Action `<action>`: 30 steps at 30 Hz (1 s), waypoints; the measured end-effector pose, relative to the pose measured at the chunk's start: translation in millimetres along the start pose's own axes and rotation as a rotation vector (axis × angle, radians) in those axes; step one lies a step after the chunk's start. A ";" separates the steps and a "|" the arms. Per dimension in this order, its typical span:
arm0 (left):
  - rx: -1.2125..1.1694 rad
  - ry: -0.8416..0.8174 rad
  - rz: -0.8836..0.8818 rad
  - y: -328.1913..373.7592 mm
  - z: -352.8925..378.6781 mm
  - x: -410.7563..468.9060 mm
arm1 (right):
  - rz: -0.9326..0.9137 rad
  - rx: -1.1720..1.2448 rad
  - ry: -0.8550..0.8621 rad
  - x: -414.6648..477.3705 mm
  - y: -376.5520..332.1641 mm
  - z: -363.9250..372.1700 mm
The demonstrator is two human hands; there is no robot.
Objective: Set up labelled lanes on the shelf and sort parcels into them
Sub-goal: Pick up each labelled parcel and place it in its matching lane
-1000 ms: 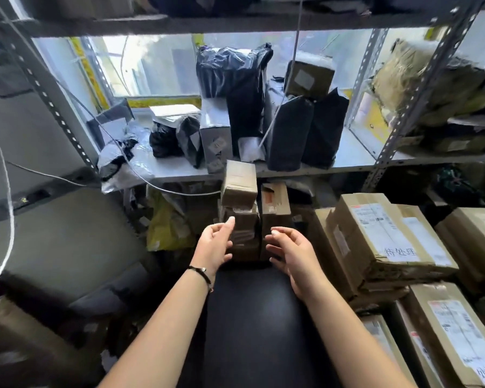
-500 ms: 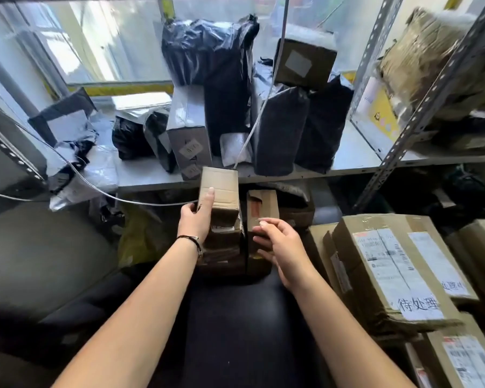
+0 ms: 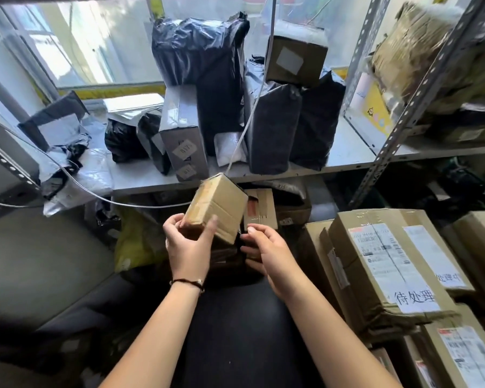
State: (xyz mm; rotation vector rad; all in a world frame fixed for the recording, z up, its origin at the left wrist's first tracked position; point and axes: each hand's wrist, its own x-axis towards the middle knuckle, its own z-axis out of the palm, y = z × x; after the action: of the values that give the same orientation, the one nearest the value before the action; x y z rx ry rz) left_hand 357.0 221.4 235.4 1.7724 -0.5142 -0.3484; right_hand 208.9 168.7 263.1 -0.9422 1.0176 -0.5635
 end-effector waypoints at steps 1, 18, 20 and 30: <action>0.017 0.019 0.097 1.5 -2.4 -10.8 | 0.012 0.043 -0.033 -5.2 -1.4 3.2; 0.127 -0.219 1.198 19.5 -71.5 -93.7 | -0.105 0.470 -0.225 -70.9 -3.2 22.5; 0.046 -0.165 1.037 25.4 -81.9 -95.5 | -0.126 0.437 -0.277 -81.7 -10.3 18.5; -0.636 -0.756 -0.197 57.6 -113.3 -97.3 | -0.336 0.293 -0.286 -119.1 -15.0 16.1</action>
State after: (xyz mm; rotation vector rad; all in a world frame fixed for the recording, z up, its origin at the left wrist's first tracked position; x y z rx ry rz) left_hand 319.8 353.9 317.0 1.0282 -0.6575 -1.2020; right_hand 171.1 259.4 333.9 -0.9045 0.5050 -0.8071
